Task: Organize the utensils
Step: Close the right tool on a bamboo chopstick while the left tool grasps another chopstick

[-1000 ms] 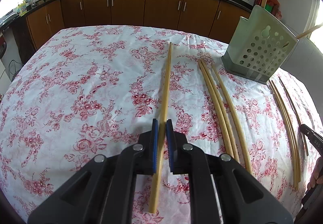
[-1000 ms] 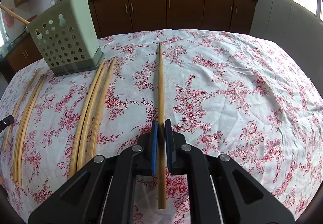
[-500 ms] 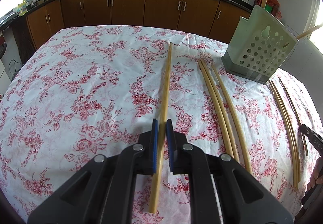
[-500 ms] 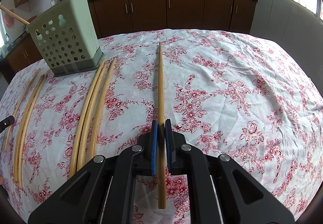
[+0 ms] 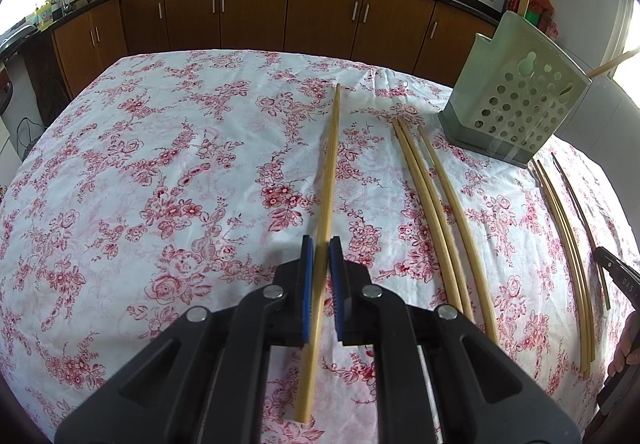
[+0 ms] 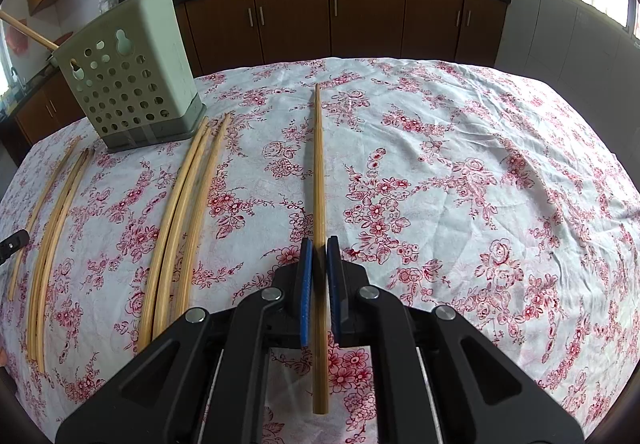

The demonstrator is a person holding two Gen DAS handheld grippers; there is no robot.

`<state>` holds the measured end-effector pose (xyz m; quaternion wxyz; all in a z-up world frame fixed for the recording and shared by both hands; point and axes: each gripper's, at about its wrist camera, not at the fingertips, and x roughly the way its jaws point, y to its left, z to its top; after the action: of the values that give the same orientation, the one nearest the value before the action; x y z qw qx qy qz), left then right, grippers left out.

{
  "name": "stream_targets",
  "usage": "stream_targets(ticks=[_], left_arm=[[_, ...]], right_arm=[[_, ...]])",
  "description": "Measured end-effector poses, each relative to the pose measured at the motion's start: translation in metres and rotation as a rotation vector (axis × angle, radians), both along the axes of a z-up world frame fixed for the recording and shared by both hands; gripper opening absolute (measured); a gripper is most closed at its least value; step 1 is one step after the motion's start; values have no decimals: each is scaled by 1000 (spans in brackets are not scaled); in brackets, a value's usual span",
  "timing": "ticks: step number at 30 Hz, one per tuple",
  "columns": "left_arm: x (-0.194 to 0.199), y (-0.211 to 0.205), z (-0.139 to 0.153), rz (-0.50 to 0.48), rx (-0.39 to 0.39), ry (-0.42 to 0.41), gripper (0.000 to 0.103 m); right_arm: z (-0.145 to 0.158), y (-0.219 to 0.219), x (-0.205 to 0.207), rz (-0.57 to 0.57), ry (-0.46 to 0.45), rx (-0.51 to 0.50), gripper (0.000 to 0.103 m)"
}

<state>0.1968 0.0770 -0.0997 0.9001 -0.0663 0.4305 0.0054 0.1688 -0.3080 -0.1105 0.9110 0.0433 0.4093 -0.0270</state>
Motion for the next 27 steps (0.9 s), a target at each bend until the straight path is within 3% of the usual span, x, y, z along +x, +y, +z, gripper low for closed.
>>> stream_targets(ticks=[27], left_arm=[[0,-1,1,1,-6,3,12]], right_arm=[[0,-1,0,4,-2,2,9]])
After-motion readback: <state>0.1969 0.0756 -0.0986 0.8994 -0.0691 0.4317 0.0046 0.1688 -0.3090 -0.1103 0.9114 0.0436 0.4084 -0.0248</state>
